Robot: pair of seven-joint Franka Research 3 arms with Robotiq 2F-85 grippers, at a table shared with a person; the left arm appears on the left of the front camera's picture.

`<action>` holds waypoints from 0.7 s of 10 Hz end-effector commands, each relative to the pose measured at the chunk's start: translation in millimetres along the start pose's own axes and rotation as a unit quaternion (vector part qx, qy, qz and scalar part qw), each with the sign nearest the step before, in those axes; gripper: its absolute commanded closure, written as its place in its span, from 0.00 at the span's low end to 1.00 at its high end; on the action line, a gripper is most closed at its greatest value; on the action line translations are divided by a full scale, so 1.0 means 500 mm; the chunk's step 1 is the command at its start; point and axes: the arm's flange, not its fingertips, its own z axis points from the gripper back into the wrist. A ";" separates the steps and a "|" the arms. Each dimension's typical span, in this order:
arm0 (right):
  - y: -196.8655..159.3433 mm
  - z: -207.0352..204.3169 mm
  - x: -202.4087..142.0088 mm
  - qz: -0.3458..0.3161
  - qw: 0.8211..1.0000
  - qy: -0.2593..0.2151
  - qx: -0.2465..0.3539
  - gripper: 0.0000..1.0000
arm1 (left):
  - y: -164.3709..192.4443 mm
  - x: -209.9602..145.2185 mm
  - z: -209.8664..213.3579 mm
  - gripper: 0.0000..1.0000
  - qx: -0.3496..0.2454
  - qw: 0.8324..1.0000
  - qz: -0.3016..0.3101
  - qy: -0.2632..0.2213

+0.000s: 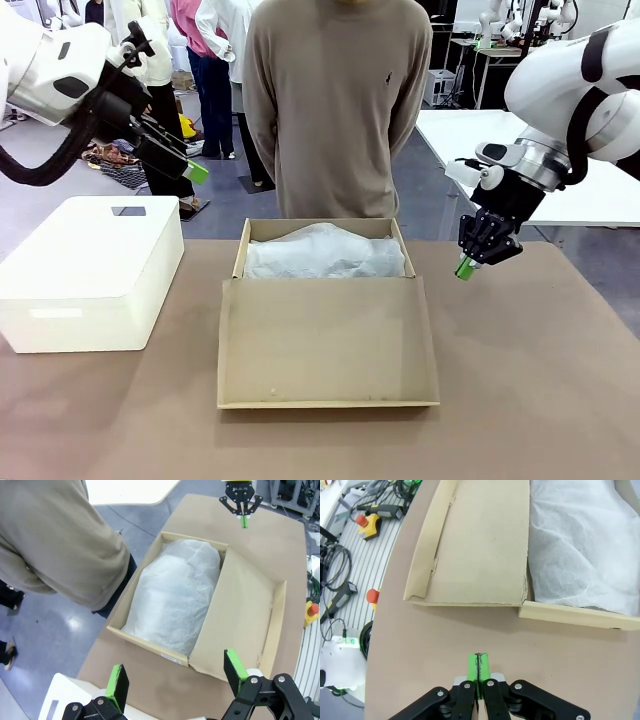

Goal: Pack the shoes into the box.
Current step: Close the Shoes Box.

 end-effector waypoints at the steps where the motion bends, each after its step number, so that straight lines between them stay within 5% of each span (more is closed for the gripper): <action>1: -0.002 -0.031 -0.009 0.009 1.000 -0.002 -0.006 1.00 | 0.003 -0.004 -0.002 0.00 -0.009 1.000 -0.004 -0.009; 7: 0.000 -0.130 -0.043 0.019 0.998 -0.044 -0.033 1.00 | 0.003 -0.004 -0.002 0.00 -0.009 1.000 -0.004 -0.009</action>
